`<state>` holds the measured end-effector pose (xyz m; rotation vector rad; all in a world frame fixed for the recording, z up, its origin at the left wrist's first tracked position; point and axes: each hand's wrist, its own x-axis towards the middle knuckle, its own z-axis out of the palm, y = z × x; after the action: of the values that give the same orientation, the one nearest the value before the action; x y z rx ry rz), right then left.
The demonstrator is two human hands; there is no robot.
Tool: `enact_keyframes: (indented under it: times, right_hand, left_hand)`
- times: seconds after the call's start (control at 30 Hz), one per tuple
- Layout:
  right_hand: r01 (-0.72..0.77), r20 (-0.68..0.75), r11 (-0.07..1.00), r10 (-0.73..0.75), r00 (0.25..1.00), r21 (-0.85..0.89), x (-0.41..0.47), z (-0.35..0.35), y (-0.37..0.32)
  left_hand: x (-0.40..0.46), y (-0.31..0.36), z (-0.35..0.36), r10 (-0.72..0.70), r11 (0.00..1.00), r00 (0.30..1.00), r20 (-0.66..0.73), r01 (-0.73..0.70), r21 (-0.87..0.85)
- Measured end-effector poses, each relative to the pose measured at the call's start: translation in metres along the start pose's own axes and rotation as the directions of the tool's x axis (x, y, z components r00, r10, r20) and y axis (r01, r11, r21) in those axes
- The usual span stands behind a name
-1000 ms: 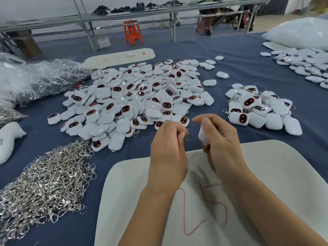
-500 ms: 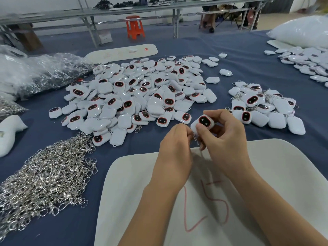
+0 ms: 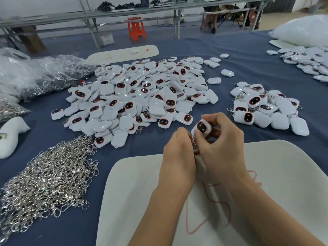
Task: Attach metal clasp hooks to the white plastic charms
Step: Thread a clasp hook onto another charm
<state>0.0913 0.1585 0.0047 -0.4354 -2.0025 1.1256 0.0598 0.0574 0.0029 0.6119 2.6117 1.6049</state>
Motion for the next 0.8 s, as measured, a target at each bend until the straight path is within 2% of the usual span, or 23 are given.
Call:
enact_keyframes:
  times: [0.07, 0.2, 0.27, 0.37, 0.47, 0.6, 0.7, 0.8]
  right_hand:
    - [-0.020, -0.007, 1.000, 0.020, 1.000, 0.006, 0.000, 0.000, 0.001]
    - [-0.066, 0.004, 0.998, 0.066, 0.998, 0.015, 0.001, 0.000, 0.002]
    - [-0.088, 0.014, 0.996, 0.088, 0.996, 0.019, 0.001, 0.000, 0.002]
    - [-0.116, 0.020, 0.993, 0.116, 0.993, 0.011, 0.002, 0.000, 0.004]
    - [-0.147, 0.023, 0.989, 0.146, 0.989, 0.009, 0.003, -0.002, 0.006]
    - [-0.213, 0.012, 0.976, 0.213, 0.977, 0.034, 0.004, -0.004, 0.010]
    - [-0.330, 0.028, 0.931, 0.330, 0.944, 0.156, 0.005, -0.004, 0.011]
    - [-0.456, 0.086, 0.788, 0.465, 0.881, 0.413, 0.006, -0.002, 0.007]
  left_hand:
    - [0.000, 0.004, 0.002, -0.039, 0.992, 0.999, -0.020, 0.036, -0.122]
    - [0.004, 0.007, 0.001, -0.163, 0.983, 0.986, 0.040, 0.165, -0.078]
    - [0.002, 0.008, 0.000, -0.110, 0.993, 0.993, 0.034, 0.111, -0.041]
    - [0.001, 0.006, -0.001, -0.036, 0.992, 0.998, 0.056, 0.029, 0.119]
    - [0.004, 0.005, -0.002, -0.032, 0.993, 0.997, 0.075, 0.023, 0.119]
    - [0.005, -0.002, 0.000, 0.080, 0.984, 0.996, 0.044, -0.086, 0.153]
    - [0.006, -0.009, 0.000, 0.104, 0.994, 0.994, -0.021, -0.103, 0.029]
    - [0.009, -0.013, -0.002, 0.119, 0.986, 0.988, -0.096, -0.129, -0.104]
